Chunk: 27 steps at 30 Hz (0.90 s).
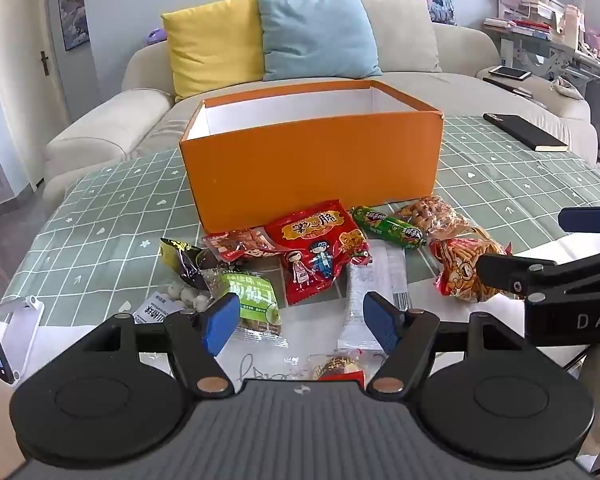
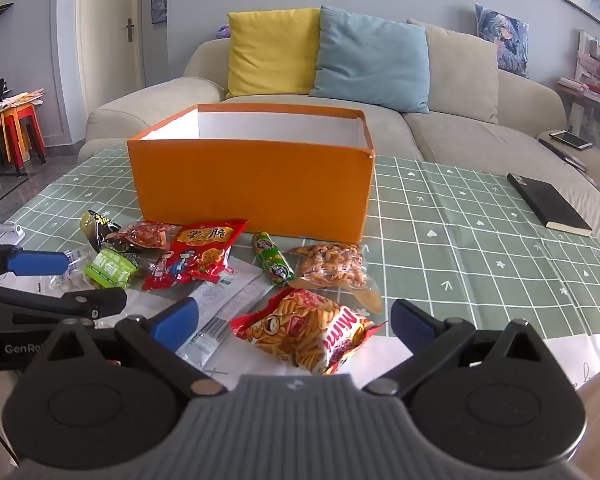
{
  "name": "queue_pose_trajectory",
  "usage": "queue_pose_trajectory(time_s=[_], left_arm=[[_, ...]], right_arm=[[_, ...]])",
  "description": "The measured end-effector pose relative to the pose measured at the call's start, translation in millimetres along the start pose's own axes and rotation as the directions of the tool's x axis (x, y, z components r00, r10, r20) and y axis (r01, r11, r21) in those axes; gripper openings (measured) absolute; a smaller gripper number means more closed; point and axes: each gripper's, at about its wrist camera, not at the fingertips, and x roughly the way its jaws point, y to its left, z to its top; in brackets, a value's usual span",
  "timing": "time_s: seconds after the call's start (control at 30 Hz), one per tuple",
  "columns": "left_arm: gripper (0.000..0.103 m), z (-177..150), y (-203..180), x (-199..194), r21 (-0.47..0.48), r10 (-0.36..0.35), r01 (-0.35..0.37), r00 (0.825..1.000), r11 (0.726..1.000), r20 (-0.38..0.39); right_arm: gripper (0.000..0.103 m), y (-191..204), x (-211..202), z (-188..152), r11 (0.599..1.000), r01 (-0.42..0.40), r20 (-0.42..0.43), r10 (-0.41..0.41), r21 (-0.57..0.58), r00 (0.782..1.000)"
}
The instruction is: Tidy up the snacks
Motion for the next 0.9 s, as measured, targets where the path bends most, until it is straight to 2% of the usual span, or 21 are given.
queue_pose_trajectory(time_s=[0.27, 0.3, 0.9], left_arm=[[0.083, 4, 5, 4, -0.007, -0.003, 0.002, 1.000, 1.000, -0.022], [0.083, 4, 2, -5, -0.002, 0.005, -0.005, 1.000, 1.000, 0.002], [0.083, -2, -1, -1, 0.000, 0.003, -0.003, 1.000, 1.000, -0.004]], right_arm=[[0.099, 0, 0, 0, 1.000, 0.001, -0.005, -0.001, -0.001, 1.000], [0.099, 0, 1, 0, 1.000, 0.000, -0.005, 0.000, -0.001, 1.000], [0.099, 1, 5, -2, 1.000, -0.004, -0.022, 0.004, 0.003, 1.000]])
